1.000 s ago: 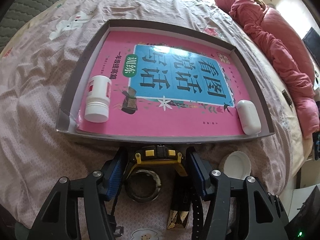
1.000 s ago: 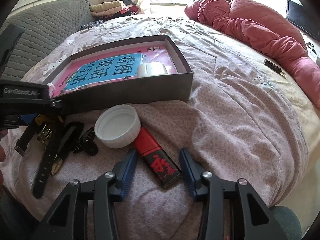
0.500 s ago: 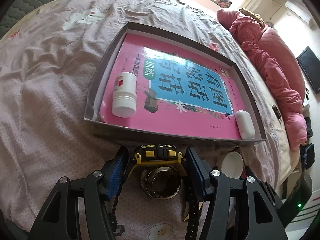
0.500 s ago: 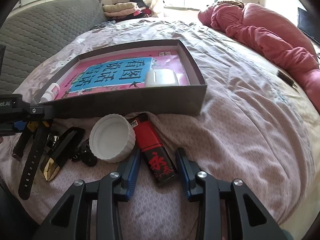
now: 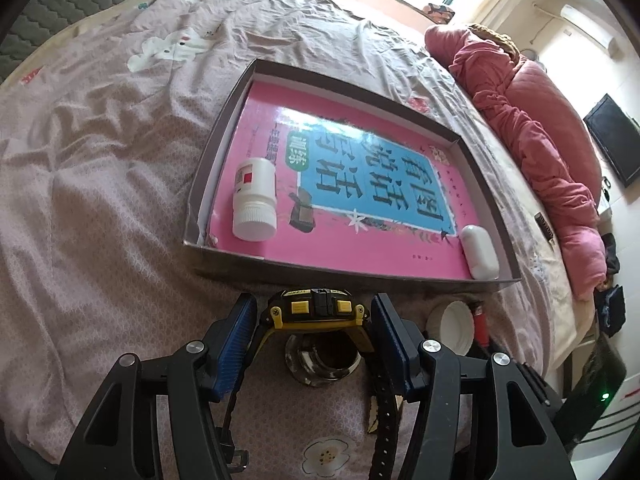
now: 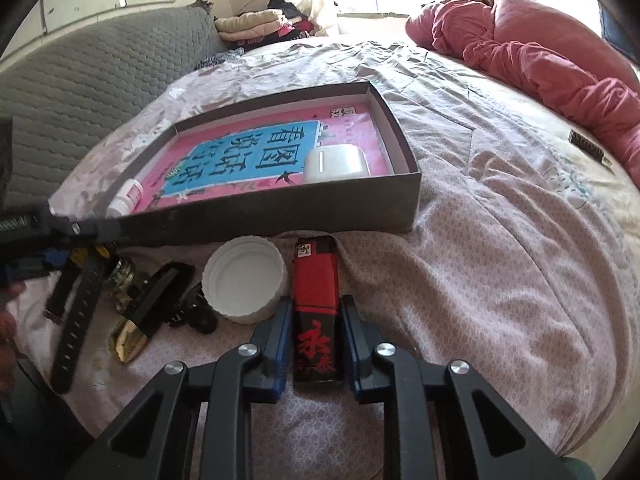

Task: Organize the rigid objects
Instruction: 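Lift the red lighter with the right tool while the left tool straddles the watch, then close the left tool on the yellow watch and lift it while the right tool holds the lighter, then carry the watch with the left tool over the grey tray while the right tool carries the lighter there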

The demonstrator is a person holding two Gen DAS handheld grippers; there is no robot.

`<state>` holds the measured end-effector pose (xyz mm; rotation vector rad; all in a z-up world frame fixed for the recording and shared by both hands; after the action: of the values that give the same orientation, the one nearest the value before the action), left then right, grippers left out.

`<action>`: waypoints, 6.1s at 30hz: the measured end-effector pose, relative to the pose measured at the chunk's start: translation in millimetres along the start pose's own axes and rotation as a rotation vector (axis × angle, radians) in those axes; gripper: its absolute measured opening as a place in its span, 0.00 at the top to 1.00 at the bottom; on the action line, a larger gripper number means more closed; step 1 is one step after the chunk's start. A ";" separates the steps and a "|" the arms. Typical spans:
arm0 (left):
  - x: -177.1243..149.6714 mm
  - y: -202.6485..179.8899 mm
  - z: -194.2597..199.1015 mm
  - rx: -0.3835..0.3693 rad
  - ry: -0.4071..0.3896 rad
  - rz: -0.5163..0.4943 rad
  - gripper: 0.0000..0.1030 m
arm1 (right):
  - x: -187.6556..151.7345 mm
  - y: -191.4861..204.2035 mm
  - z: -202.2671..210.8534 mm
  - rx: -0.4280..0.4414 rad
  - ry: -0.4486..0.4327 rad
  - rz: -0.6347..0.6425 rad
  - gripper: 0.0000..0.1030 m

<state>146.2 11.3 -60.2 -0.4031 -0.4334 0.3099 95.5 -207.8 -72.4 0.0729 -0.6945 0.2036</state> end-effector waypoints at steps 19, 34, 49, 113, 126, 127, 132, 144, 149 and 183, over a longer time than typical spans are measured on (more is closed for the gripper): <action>-1.8 -1.5 15.4 -0.017 -0.035 0.003 0.41 | 8.7 -3.4 12.8 0.027 -0.068 -0.042 0.77; -5.5 -5.5 29.8 -0.005 -0.072 -0.016 0.41 | 16.4 -3.3 25.5 0.052 -0.126 -0.062 0.77; -7.9 -23.7 34.3 -0.016 -0.095 -0.048 0.41 | 23.7 5.4 36.9 0.059 -0.167 -0.029 0.77; 75.5 -53.8 -15.3 -0.014 -0.133 -0.072 0.41 | 130.6 19.6 25.2 0.026 -0.249 0.071 0.77; 86.4 -46.8 -35.4 0.023 -0.129 -0.053 0.42 | 134.7 24.4 6.8 0.033 -0.224 0.079 0.77; 86.1 -46.8 -36.4 0.024 -0.129 -0.051 0.42 | 134.8 24.8 5.8 0.033 -0.223 0.080 0.77; 85.5 -49.3 -41.5 0.025 -0.123 -0.067 0.60 | 133.5 27.4 -3.2 0.035 -0.204 0.085 0.77; 84.2 -48.0 -42.9 0.015 -0.122 -0.072 0.58 | 123.3 34.3 -30.9 0.053 -0.123 0.101 0.77; 85.2 -45.6 -44.0 0.015 -0.125 -0.072 0.58 | 117.6 37.3 -46.6 0.063 -0.057 0.107 0.77; 80.1 -33.7 -40.2 0.014 -0.117 -0.081 0.58 | 109.0 47.1 -77.9 0.066 0.082 0.165 0.77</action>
<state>240.8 -0.9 -51.5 -0.3541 -0.5605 0.2589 216.1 -133.7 -62.2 0.0701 -0.6125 0.3863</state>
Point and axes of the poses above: each gripper's, at about its wrist camera, not at the fingertips, and z roughly against the way its jaws point, y to its left, x to its top, the point moved 6 cm from there along -z, roughly the way its jaws point, and after that the axes turned 12 degrees about z, right-handed, at the moved point
